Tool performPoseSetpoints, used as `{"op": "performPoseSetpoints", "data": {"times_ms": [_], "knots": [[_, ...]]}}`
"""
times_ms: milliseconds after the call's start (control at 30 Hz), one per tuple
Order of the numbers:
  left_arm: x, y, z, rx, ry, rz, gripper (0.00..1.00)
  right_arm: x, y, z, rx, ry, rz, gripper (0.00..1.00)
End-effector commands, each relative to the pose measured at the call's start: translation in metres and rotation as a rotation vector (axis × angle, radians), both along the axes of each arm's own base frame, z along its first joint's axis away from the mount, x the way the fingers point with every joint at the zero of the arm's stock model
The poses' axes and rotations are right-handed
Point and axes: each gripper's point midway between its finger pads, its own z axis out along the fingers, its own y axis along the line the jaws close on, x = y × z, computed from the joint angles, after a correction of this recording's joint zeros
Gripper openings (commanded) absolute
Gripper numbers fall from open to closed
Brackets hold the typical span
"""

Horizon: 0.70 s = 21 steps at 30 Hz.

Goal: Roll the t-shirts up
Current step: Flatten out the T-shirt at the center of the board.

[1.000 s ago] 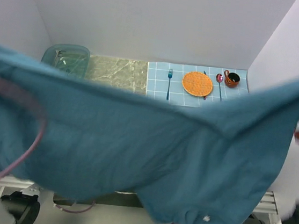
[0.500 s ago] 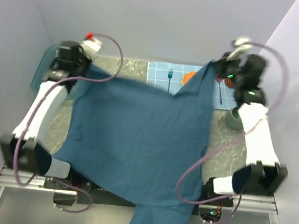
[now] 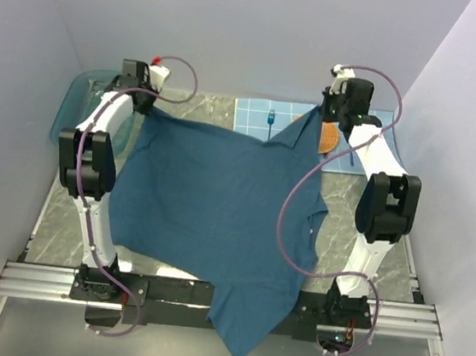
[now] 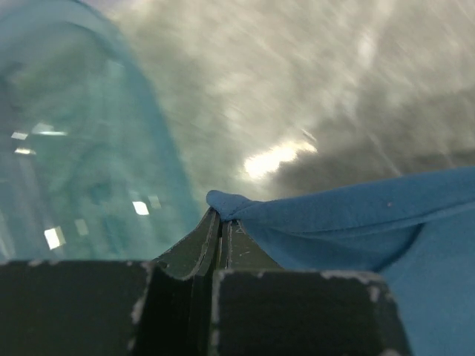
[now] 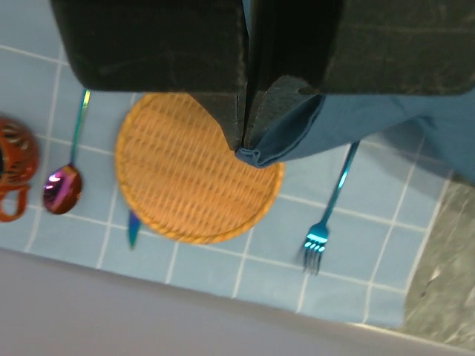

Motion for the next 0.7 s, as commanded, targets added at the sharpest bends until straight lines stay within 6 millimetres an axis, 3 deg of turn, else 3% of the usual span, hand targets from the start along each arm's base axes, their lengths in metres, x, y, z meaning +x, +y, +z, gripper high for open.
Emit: {"op": "performPoseSetpoints", "data": {"times_ms": [0,167,300,467,667], "knots": [[0.029,0.026,0.058,-0.013,-0.157,0.044,0.01,0.032,-0.01,0.057,-0.058,-0.171,-0.07,0.0],[0.032,0.033,0.061,-0.003,-0.165,0.045,0.01,0.046,0.001,0.052,-0.062,-0.176,-0.063,0.0],[0.03,0.028,0.05,-0.021,-0.126,0.025,0.01,0.048,0.014,0.029,-0.083,-0.133,-0.03,0.0],[0.027,0.018,0.037,-0.048,-0.081,-0.019,0.01,0.036,0.022,0.013,-0.091,-0.082,0.003,0.0],[0.025,0.014,0.03,-0.03,-0.048,-0.087,0.01,0.01,0.012,0.014,-0.112,-0.051,-0.001,0.0]]}}
